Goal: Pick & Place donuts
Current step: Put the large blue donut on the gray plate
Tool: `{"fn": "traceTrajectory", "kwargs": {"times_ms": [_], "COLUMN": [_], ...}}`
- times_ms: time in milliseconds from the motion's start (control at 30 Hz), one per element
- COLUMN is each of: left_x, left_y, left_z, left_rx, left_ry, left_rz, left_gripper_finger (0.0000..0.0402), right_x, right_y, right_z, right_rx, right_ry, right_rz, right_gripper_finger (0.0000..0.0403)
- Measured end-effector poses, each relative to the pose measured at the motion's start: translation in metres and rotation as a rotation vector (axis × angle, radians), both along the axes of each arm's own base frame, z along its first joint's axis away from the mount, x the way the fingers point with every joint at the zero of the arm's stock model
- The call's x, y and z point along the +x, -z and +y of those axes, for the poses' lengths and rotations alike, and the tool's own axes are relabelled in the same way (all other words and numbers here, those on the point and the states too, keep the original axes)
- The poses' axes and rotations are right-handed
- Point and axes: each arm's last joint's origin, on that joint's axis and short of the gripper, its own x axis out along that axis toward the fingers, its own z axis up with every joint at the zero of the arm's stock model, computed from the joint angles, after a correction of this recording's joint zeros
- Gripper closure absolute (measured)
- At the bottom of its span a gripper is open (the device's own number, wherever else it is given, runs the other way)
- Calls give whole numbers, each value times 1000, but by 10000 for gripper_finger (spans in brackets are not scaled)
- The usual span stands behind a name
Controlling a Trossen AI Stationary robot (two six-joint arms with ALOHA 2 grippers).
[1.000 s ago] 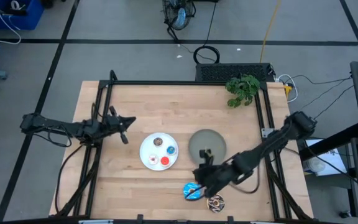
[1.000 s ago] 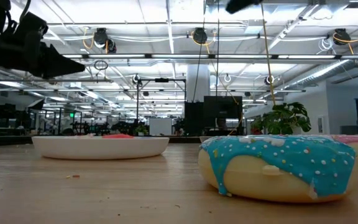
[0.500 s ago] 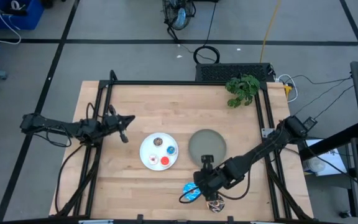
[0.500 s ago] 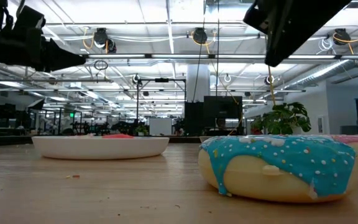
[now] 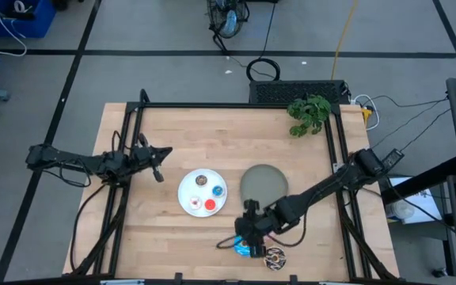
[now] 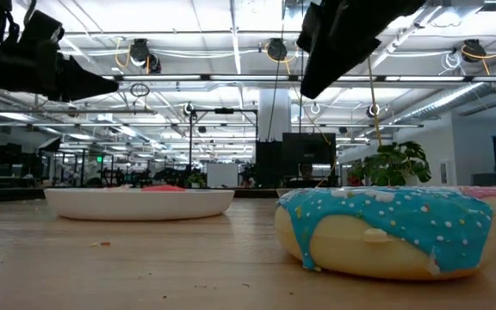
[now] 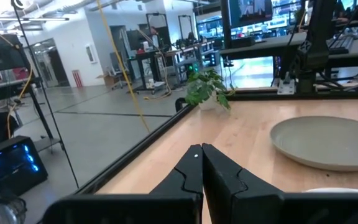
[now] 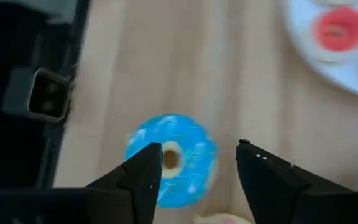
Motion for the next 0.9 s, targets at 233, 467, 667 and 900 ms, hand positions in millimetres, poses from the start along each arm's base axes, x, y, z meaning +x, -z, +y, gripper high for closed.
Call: {"fn": "traceTrajectory", "kwargs": {"times_ms": [233, 467, 667, 900], "left_x": [0, 0, 0, 0], "left_y": [0, 1, 1, 1], "left_z": [0, 0, 0, 0], "left_rx": [-1, 11, 30, 30], "left_ry": [0, 0, -2, -6], "left_rz": [4, 14, 22, 22], "left_gripper_finger": [394, 394, 394, 394], "right_x": [23, 23, 24, 27], "right_y": [13, 26, 46, 73], "right_z": [14, 14, 13, 15], "right_rx": [-76, -109, -130, -140], "right_ry": [-105, -105, -105, -142], "right_rz": [9, 83, 121, 182], "right_gripper_finger": [207, 206, 206, 206]}}
